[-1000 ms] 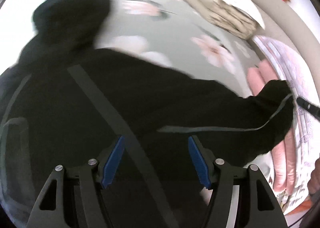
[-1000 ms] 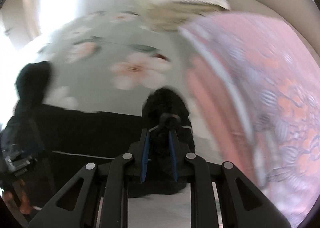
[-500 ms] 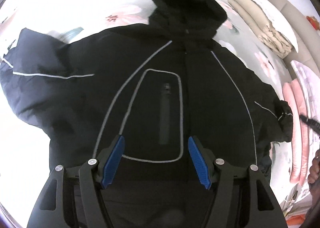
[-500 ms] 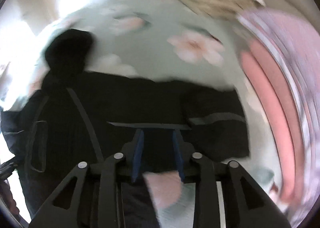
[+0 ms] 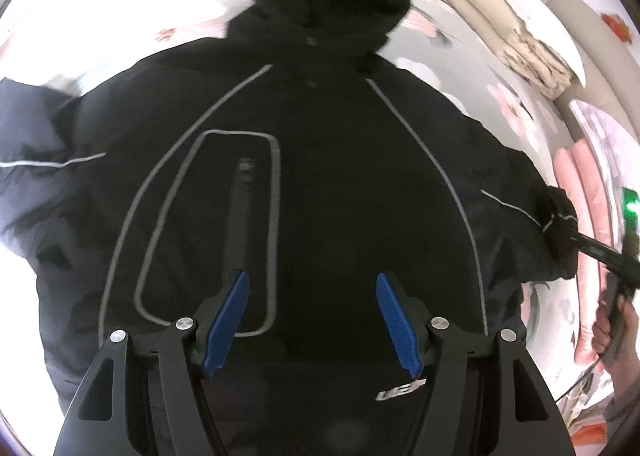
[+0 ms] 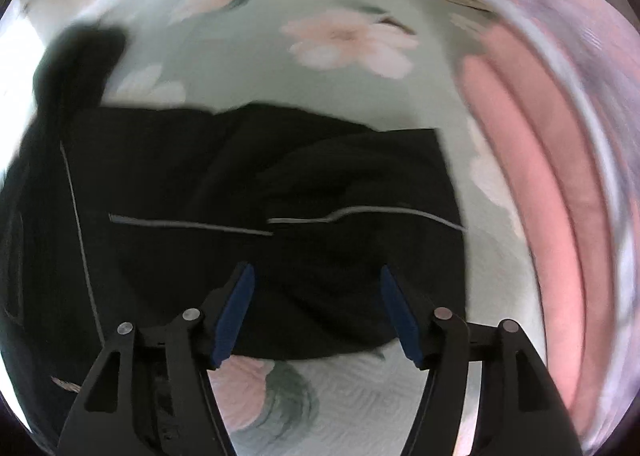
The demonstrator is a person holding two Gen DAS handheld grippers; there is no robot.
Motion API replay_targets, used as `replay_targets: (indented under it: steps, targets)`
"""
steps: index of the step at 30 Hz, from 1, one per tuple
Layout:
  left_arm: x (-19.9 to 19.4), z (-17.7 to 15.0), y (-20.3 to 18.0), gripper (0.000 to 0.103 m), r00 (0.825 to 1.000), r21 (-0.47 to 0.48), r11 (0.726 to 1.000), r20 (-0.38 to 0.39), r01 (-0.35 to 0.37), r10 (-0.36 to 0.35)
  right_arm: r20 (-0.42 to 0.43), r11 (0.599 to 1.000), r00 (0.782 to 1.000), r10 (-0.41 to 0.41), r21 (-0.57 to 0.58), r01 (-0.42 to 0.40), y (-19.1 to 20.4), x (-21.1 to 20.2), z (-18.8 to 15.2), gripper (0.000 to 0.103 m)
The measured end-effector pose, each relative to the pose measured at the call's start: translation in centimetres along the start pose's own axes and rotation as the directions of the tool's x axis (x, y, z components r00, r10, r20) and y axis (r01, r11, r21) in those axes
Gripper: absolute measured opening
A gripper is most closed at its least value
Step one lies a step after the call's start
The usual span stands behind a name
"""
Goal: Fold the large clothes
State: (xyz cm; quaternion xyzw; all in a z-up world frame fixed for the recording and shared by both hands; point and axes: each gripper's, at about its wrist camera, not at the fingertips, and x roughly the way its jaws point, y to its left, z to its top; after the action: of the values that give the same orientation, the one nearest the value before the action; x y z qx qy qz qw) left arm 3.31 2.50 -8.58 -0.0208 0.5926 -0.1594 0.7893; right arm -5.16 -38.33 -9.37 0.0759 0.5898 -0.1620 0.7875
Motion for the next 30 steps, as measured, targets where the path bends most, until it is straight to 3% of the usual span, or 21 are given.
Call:
replay_targets:
  steps: [3,7,10,12,15,17,20,26,30]
  targets:
    - [0.6,0.0,-1.2,0.068,1.0,0.008,1.0,-0.004,0.006,-0.006,-0.03,0.998,0.999,-0.036,-0.052,0.035,0.6,3.3,0.4,0.068]
    - [1.2,0.0,-1.3,0.068,1.0,-0.016,1.0,-0.01,0.01,-0.01,-0.089,0.999,0.995,-0.046,-0.03,0.044,-0.2,6.2,0.6,0.069]
    - [1.5,-0.2,-0.7,0.068,1.0,-0.042,0.999,-0.015,0.024,-0.025,-0.121,0.998,0.991,0.059,0.035,-0.055,-0.3,4.8,0.5,0.07]
    - [1.9,-0.3,0.0,0.068,0.999,-0.059,0.998,-0.028,0.031,-0.033,-0.097,0.999,0.995,0.03,0.027,-0.028,0.0,3.8,0.2,0.069]
    - [1.6,-0.5,0.6,0.068,0.999,-0.056,0.998,-0.029,0.025,-0.026,-0.112,0.997,0.992,-0.059,0.047,0.065,-0.6,5.5,-0.3,0.06]
    - [1.0,-0.6,1.0,0.068,1.0,-0.047,0.999,-0.019,0.017,-0.018,-0.092,0.992,0.991,-0.094,0.072,0.101,-0.8,5.7,-0.5,0.045]
    - [0.5,-0.7,2.5,0.068,1.0,-0.049,0.999,-0.014,0.015,-0.015,-0.042,0.988,0.994,-0.098,0.112,0.102,-0.2,3.3,-0.6,0.035]
    - [-1.4,-0.9,7.2,0.068,1.0,-0.1,0.995,0.001,0.011,-0.011,0.132,0.994,0.988,-0.078,0.085,0.067,5.0,-6.4,-1.4,0.035]
    - [-3.5,-0.5,10.7,0.068,0.999,-0.114,0.993,0.027,-0.019,0.023,0.207,0.998,0.978,0.04,0.036,-0.048,10.8,-11.5,0.6,0.035]
